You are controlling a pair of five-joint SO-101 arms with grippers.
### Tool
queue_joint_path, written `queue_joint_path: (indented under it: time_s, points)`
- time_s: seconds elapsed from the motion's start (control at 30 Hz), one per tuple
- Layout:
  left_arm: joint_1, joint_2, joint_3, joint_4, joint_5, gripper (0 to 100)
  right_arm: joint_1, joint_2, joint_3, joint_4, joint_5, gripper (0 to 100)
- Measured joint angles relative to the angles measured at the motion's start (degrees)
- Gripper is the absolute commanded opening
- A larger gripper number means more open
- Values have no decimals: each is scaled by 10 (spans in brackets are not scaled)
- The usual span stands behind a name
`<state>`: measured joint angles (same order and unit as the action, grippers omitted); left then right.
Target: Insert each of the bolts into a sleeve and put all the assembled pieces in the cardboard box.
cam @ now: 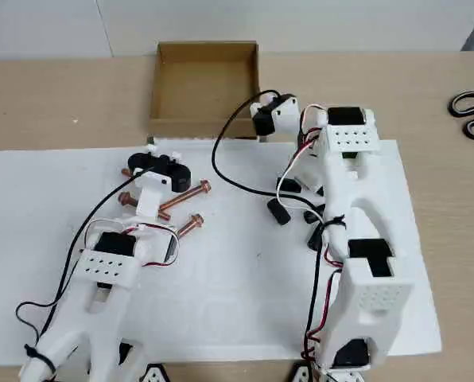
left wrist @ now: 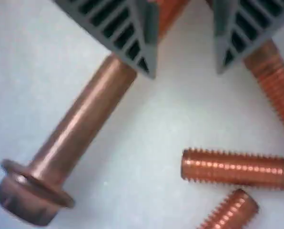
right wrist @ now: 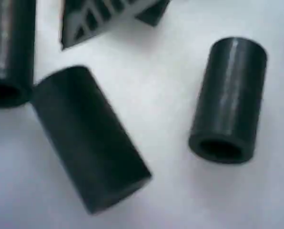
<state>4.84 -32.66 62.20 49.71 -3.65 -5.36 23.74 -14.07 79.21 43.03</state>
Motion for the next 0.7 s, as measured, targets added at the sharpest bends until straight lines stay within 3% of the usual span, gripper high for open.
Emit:
queue_joint_path:
  time_s: [0.3, 0.7]
  points:
    - [2, 0, 11, -18, 1, 82, 32, 29, -4, -1, 7, 105]
    - [4, 0, 11, -18, 0, 82, 19, 52, -13, -1, 19, 102]
